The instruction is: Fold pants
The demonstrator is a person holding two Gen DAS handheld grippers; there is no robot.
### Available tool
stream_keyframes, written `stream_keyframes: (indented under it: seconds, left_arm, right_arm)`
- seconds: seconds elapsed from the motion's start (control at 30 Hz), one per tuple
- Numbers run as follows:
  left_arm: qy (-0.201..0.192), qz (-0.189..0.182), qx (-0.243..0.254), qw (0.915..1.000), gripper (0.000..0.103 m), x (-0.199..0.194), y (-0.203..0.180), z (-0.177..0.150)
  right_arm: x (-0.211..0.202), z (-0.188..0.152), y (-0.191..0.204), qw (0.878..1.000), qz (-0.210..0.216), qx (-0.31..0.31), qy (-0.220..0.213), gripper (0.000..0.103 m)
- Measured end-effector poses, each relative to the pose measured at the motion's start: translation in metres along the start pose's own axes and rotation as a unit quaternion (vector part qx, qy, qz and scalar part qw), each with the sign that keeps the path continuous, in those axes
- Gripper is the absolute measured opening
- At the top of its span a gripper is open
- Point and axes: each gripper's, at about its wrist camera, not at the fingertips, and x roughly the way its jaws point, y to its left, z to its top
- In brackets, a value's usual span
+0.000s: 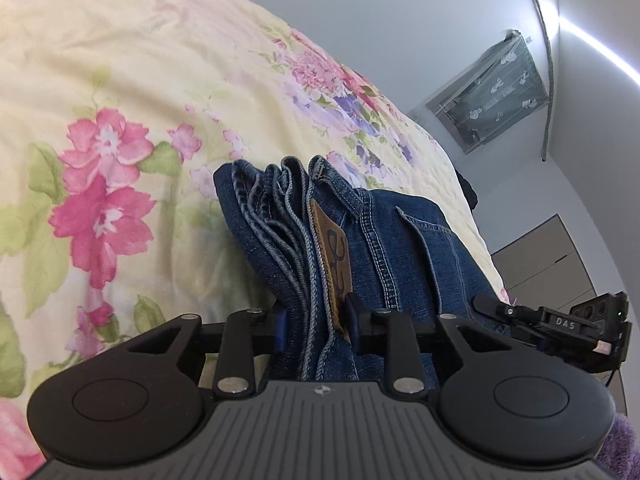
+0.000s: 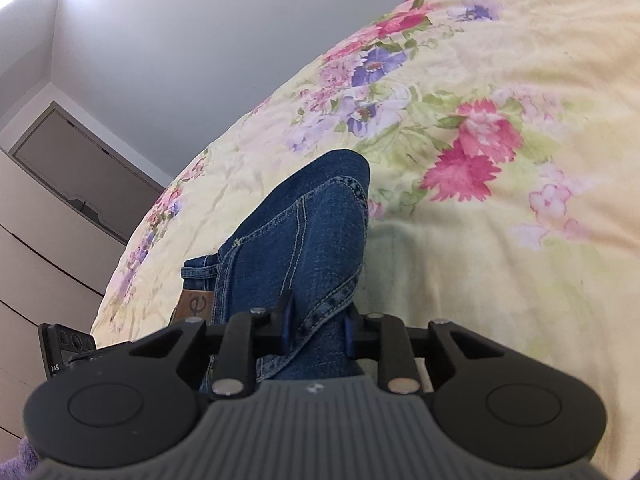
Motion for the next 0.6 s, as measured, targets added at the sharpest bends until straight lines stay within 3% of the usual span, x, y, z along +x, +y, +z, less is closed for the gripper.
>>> stream_keyframes:
  seconds: [0.3,0.6]
  left_arm:
    - [-0.015,0.040,0.026,0.9988,0.031,-0.098,0.005,0.019]
    - [-0.032,0.113,0.041,0.9923,0.031,-0.208,0.061,0.044]
  right_arm:
    - [-0.004,-0.017,0.082,0.999,0.036,-0.021,0.004,0.018]
    - [0.070,-0.058,0.183,0.993,0.109,-0.021,0.033,0.018]
